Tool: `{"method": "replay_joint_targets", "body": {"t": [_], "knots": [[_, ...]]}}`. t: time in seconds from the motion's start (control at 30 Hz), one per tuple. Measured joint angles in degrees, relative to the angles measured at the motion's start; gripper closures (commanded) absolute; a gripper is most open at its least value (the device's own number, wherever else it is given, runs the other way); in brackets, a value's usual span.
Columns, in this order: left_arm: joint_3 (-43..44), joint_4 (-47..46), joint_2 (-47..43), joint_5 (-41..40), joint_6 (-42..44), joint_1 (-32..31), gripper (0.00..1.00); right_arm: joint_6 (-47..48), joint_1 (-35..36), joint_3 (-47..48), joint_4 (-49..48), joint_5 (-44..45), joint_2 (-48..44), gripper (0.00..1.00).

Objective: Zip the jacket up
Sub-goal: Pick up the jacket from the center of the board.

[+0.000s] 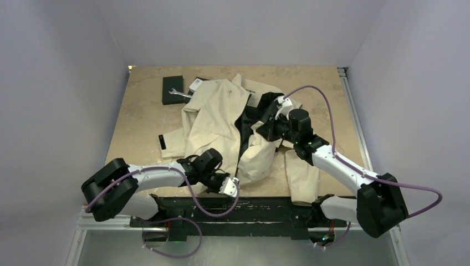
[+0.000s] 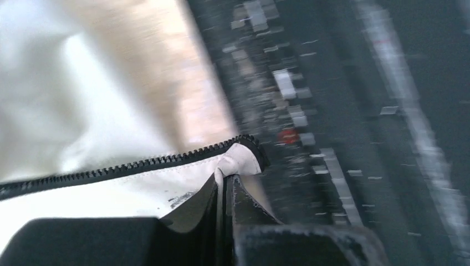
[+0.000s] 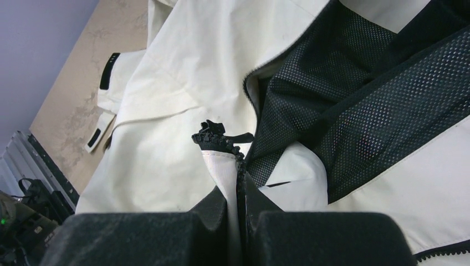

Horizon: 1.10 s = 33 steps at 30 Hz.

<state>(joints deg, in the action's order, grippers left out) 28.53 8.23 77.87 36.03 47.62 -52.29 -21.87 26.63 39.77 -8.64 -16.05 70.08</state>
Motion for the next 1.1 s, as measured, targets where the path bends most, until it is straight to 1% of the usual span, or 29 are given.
{"method": "replay_joint_targets", "body": {"t": [0.03, 0.13, 0.27, 0.37, 0.5, 0.57, 0.67, 0.77, 0.9, 1.03, 1.1], "knots": [[0.26, 0.15, 0.00, -0.17, -0.11, -0.04, 1.00, 0.00, 0.00, -0.04, -0.02, 0.00, -0.13, 1.00], [3.02, -2.21, 0.22, -8.57, 0.15, 0.90, 1.00, 0.02, 0.00, -0.50, 0.02, -0.02, -0.66, 1.00], [8.50, -2.75, 0.00, -16.09, -0.57, 1.73, 1.00, 0.07, 0.00, -0.81, 0.46, -0.42, -0.90, 1.00], [11.58, -1.44, -1.07, -18.45, -1.22, 1.70, 1.00, 0.20, 0.00, -0.81, 1.01, -0.46, -0.90, 1.00], [17.97, 3.37, -4.61, -19.80, -2.67, 1.95, 1.00, 1.01, 0.00, -0.59, 2.32, -0.42, -0.90, 1.00], [20.79, 5.09, -7.98, -19.80, -3.80, 2.89, 1.00, 2.10, 0.00, 0.52, 4.39, -0.33, -0.90, 1.00], [22.77, 4.83, -14.29, -21.24, -6.43, 5.77, 1.00, 4.20, 0.00, 3.26, 6.97, -0.24, -0.96, 1.00], [23.02, 0.37, -19.06, -27.30, -8.96, 7.67, 1.00, 5.92, 0.00, 5.01, 8.02, -1.68, -2.03, 1.00], [23.37, -9.05, -21.42, -34.47, -9.94, 7.93, 1.00, 7.98, 0.00, 8.98, 10.67, -6.93, -3.17, 1.00], [25.83, -17.81, -20.94, -37.66, -11.69, 7.93, 1.00, 9.68, 0.00, 17.22, 13.97, -14.78, -2.29, 1.00], [28.09, -19.76, -20.92, -36.46, -13.35, 8.00, 1.00, 10.56, 0.00, 21.51, 14.91, -18.40, -1.99, 1.00]]}}
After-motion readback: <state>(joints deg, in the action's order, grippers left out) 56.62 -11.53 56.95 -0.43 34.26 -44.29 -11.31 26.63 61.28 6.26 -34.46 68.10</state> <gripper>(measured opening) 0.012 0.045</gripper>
